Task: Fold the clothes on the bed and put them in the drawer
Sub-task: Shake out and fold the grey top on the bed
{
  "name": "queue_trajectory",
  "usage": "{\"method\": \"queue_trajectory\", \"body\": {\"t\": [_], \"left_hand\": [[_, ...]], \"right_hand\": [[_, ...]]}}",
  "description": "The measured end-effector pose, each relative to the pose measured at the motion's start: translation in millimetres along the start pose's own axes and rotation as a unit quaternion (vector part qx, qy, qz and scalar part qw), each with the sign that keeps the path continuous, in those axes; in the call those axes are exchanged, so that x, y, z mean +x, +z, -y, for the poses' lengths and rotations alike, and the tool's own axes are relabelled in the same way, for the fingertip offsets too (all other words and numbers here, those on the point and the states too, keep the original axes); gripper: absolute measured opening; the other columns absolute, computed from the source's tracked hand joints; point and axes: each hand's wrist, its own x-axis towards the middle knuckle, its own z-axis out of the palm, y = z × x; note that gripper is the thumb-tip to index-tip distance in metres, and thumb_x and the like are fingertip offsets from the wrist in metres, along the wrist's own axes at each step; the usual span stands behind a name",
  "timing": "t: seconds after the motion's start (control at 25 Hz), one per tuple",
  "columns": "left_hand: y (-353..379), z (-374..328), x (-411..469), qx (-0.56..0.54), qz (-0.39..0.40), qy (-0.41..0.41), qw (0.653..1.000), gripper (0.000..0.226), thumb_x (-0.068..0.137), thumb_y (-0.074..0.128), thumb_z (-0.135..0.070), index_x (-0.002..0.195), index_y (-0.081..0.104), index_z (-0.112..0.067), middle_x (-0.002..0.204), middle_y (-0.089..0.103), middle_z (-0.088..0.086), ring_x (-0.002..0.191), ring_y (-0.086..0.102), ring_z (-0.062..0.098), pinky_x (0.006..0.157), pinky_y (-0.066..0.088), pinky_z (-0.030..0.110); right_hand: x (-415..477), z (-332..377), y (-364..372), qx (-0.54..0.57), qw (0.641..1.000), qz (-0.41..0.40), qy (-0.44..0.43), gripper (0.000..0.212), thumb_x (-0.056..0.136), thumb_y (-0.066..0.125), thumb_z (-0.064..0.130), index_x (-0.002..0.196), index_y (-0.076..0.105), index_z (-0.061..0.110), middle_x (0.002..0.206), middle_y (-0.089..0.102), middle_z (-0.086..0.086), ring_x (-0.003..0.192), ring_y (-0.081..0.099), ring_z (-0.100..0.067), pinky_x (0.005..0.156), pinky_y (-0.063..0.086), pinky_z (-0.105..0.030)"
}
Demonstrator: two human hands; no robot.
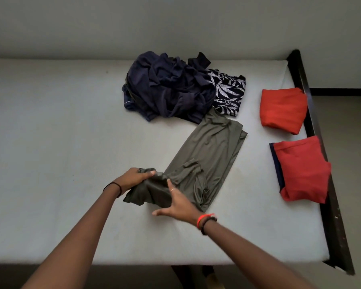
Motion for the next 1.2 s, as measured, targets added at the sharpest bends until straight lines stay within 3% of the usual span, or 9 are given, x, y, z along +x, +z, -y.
{"method": "queue_trajectory", "body": {"t": [0.08, 0.16, 0.32, 0.48, 0.6, 0.72, 0.88, 1.04, 1.2], "left_hand": [[2, -16, 7, 0.029, 0.010, -0.006, 1.000, 0.038, 0.084, 0.066, -0.043, 0.085, 0.067, -0.004, 0.080, 0.070, 0.010, 0.071, 0.064, 0.020, 0.067, 0.051, 0.031], [8, -36, 14, 0.040, 0.032, -0.002, 0.999, 0.035, 0.086, 0.066, -0.037, 0.087, 0.066, -0.002, 0.080, 0.066, 0.009, 0.069, 0.060, 0.016, 0.059, 0.049, 0.023], [26, -85, 34, -0.047, 0.056, 0.013, 0.997, 0.036, 0.087, 0.068, -0.022, 0.118, 0.053, -0.010, 0.106, 0.061, 0.009, 0.088, 0.061, 0.013, 0.066, 0.054, 0.021], [49, -145, 60, -0.111, 0.088, 0.051, 0.989, 0.018, 0.090, 0.063, -0.013, 0.107, 0.058, -0.008, 0.095, 0.060, 0.007, 0.081, 0.061, 0.012, 0.070, 0.057, 0.022], [70, -193, 86, -0.160, 0.091, 0.102, 0.978, 0.018, 0.096, 0.054, -0.015, 0.111, 0.052, -0.006, 0.092, 0.059, 0.010, 0.077, 0.065, 0.017, 0.069, 0.058, 0.025], [86, -210, 115, -0.165, 0.024, 0.145, 0.975, 0.020, 0.099, 0.050, -0.023, 0.112, 0.052, -0.008, 0.091, 0.061, 0.007, 0.081, 0.064, 0.016, 0.077, 0.054, 0.027], [98, -154, 147, -0.091, -0.065, 0.124, 0.986, 0.017, 0.098, 0.050, -0.020, 0.107, 0.058, -0.008, 0.093, 0.061, 0.007, 0.074, 0.058, 0.010, 0.061, 0.049, 0.017], [104, -64, 160, 0.092, -0.177, 0.120, 0.972, 0.023, 0.094, 0.056, -0.019, 0.112, 0.061, -0.006, 0.111, 0.058, 0.013, 0.098, 0.060, 0.025, 0.084, 0.046, 0.029], [111, -24, 151, 0.113, -0.173, 0.076, 0.975, 0.036, 0.092, 0.060, -0.023, 0.121, 0.052, -0.004, 0.120, 0.047, 0.016, 0.103, 0.056, 0.028, 0.092, 0.046, 0.034]], "right_hand": [[8, 0, 26, 0.012, 0.999, -0.044, 0.011, 0.125, 0.065, 0.080, 0.051, 0.153, 0.001, 0.010, 0.157, 0.024, -0.003, 0.144, 0.025, -0.015, 0.118, 0.024, -0.034], [16, 5, 31, 0.091, 0.990, -0.105, 0.031, 0.110, 0.072, 0.076, 0.045, 0.153, 0.008, 0.015, 0.150, 0.038, -0.001, 0.137, 0.037, -0.014, 0.113, 0.032, -0.034], [31, -1, -17, 0.127, 0.963, -0.235, 0.034, 0.028, 0.089, 0.054, 0.014, 0.115, 0.063, 0.009, 0.105, 0.070, -0.011, 0.098, 0.064, -0.023, 0.081, 0.048, -0.033], [37, -27, -106, 0.252, 0.954, -0.165, -0.005, 0.025, 0.096, 0.046, 0.004, 0.113, 0.064, 0.008, 0.100, 0.068, 0.004, 0.087, 0.060, 0.004, 0.082, 0.048, -0.016], [59, -63, -176, 0.318, 0.937, -0.139, 0.029, 0.020, 0.100, 0.044, 0.012, 0.110, 0.061, 0.015, 0.094, 0.065, 0.002, 0.080, 0.058, -0.006, 0.071, 0.045, -0.019], [95, -101, -234, 0.363, 0.918, -0.142, 0.068, 0.016, 0.099, 0.049, 0.027, 0.107, 0.060, 0.019, 0.099, 0.069, 0.002, 0.080, 0.064, -0.009, 0.071, 0.050, -0.025], [127, -150, -264, 0.366, 0.904, -0.162, 0.150, 0.019, 0.099, 0.049, 0.034, 0.105, 0.053, 0.016, 0.109, 0.064, -0.005, 0.091, 0.063, -0.019, 0.080, 0.051, -0.031], [135, -168, -254, 0.425, 0.870, -0.202, 0.150, 0.014, 0.097, 0.054, 0.031, 0.096, 0.052, 0.016, 0.097, 0.063, -0.002, 0.081, 0.062, -0.016, 0.073, 0.053, -0.027], [141, -165, -254, 0.472, 0.840, -0.241, 0.121, 0.011, 0.091, 0.063, 0.022, 0.089, 0.053, 0.018, 0.094, 0.065, -0.002, 0.083, 0.063, -0.015, 0.073, 0.055, -0.026]]}}
